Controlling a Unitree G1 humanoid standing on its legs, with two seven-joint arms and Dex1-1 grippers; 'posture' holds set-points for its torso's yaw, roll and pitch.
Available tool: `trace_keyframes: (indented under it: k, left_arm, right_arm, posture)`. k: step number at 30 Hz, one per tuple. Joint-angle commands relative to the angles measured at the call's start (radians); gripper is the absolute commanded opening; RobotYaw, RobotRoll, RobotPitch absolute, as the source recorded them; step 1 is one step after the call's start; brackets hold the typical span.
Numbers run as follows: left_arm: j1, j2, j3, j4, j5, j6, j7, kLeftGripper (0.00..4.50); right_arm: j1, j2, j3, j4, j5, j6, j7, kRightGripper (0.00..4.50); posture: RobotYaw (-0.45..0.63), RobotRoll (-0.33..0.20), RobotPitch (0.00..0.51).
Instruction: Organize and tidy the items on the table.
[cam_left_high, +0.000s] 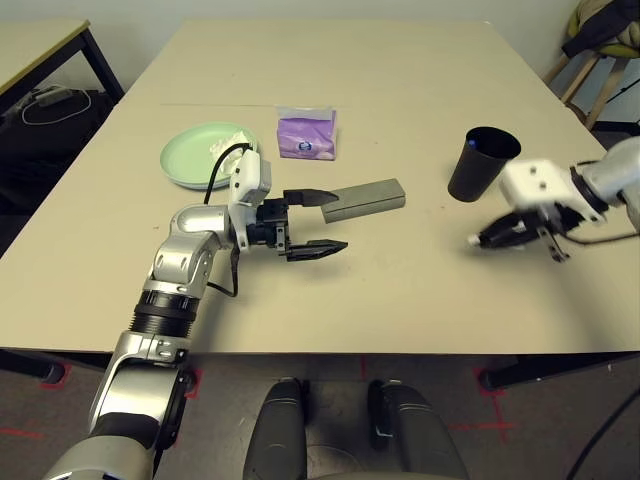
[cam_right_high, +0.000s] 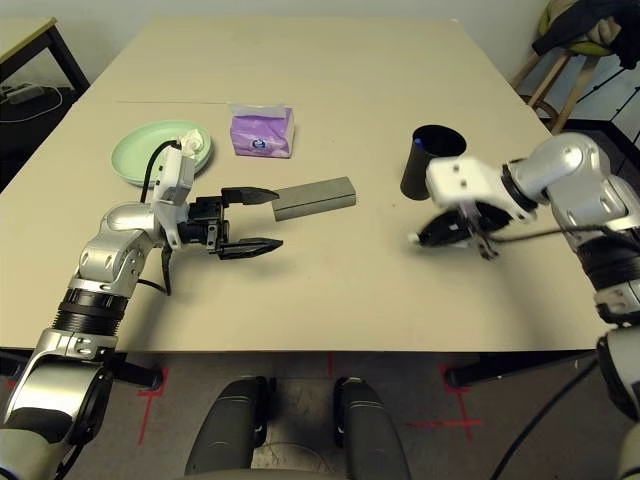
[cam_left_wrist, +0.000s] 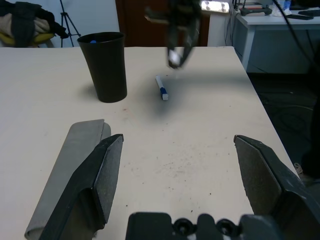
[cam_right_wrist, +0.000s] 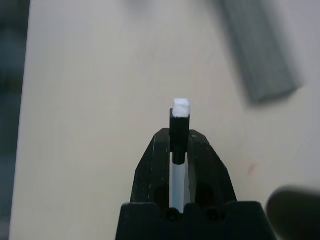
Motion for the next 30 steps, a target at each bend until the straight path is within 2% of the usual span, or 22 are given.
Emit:
trace_keyframes:
  k: [1, 7, 13, 23, 30]
  left_arm:
    - [0.0, 0.0, -0.012, -0.008, 0.0, -0.003, 0.007, 4.5]
    - [-0.004, -0.008, 0.001, -0.004, -0.011, 0.025, 0.044, 4.5]
    - [-0.017, -0.012, 0.007, 0.023, 0.011, 0.002, 0.1, 4.5]
    - [-0.048, -0.021, 0.031, 0.036, -0.002, 0.028, 0.181, 4.5]
    - [-0.077, -0.026, 0.042, 0.047, -0.016, 0.044, 0.183, 4.5]
  right_arm:
    - [0.012, 0.06, -0.128, -0.035, 0.102, 0.141, -0.127, 0.31]
    - [0.053, 0.239, -0.31, -0.093, 0.209, 0.241, -0.421, 0.31]
    - [0.057, 0.347, -0.385, -0.117, 0.227, 0.209, -0.611, 0.31]
    - [-0.037, 0.422, -0.489, -0.044, 0.203, 0.052, -0.91, 0.31]
    - [-0.085, 0.412, -0.522, 0.045, 0.141, -0.081, -1.092, 0.31]
  posture:
    - [0.14, 0.0, 0.09]
    - [0.13, 0.0, 0.092]
    - [0.12, 0.0, 0.091]
    - [0.12, 0.0, 0.091]
    - [0.12, 0.0, 0.09]
